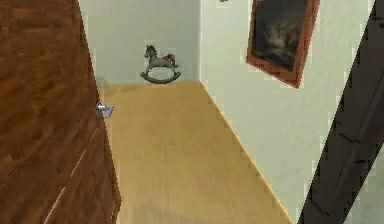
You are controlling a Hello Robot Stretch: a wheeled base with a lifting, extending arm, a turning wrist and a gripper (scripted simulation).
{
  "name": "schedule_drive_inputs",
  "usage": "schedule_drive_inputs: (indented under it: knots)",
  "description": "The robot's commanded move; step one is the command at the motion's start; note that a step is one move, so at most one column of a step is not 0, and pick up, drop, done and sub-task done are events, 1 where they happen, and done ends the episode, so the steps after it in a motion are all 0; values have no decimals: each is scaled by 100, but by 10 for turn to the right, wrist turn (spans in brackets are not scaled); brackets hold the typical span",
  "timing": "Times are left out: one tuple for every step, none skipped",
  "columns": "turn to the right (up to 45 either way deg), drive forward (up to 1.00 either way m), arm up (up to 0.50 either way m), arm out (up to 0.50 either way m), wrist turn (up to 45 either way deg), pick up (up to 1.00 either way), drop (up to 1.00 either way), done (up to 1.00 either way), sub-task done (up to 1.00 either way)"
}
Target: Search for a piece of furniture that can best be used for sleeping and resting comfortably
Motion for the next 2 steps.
schedule_drive_inputs:
  knots:
    - [60,0,0,0,0,0,0,0,0]
    - [0,100,0,0,0,0,0,0,0]
